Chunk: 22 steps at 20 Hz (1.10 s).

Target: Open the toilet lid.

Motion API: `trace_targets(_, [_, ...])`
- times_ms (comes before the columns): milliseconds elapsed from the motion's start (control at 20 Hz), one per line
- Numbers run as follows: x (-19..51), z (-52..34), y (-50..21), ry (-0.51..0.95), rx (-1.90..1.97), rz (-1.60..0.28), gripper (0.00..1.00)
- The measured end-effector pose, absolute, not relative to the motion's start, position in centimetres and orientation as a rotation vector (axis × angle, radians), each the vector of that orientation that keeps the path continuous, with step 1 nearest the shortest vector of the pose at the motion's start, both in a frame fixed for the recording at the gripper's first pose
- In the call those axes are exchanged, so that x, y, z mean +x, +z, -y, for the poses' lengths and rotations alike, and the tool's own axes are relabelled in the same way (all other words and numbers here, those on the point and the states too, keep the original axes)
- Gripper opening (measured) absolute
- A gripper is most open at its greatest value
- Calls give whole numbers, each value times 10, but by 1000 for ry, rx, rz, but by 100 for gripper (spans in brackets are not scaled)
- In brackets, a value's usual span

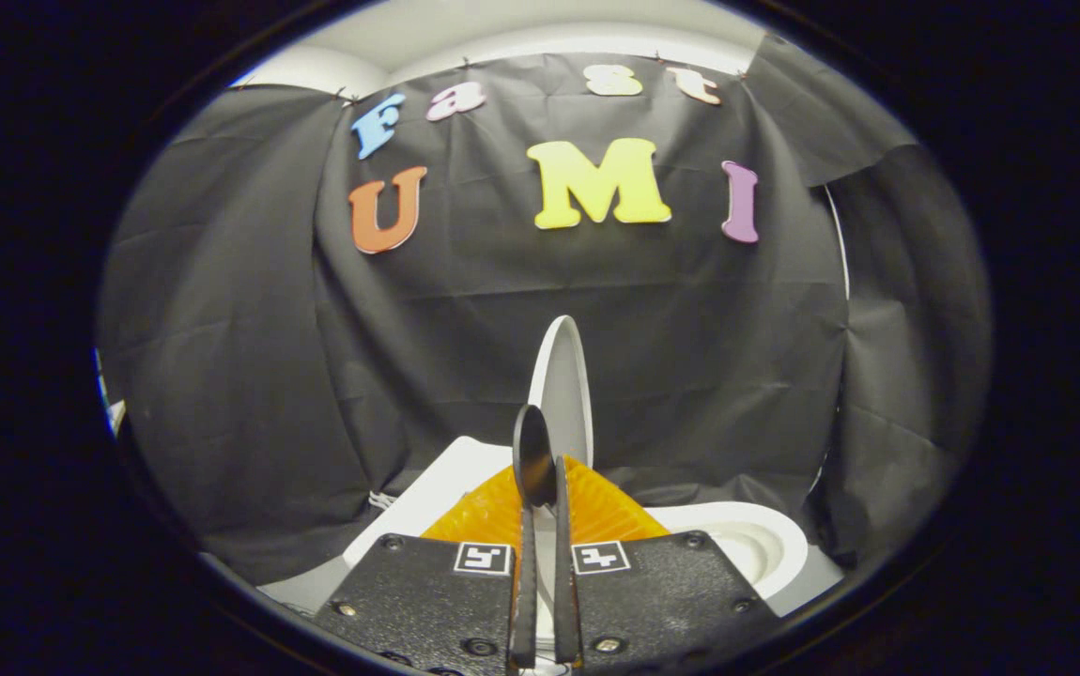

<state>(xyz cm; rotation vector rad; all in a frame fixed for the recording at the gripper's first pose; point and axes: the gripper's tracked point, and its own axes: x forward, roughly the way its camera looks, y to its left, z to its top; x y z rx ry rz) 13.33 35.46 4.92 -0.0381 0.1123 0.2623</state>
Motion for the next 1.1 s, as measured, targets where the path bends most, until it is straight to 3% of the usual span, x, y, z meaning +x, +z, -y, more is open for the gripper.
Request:
trace_targets(450, [132,-392,43,312,-213,-90,14])
trace_targets(500, [127,-399,49,356,-201,-69,21])
trace_targets(600, [112,-400,76,410,-172,35,48])
trace_targets(800, [88,-368,121,370,-148,221,100])
trace_targets(1100, [78,-288,120,338,-38,208,100])
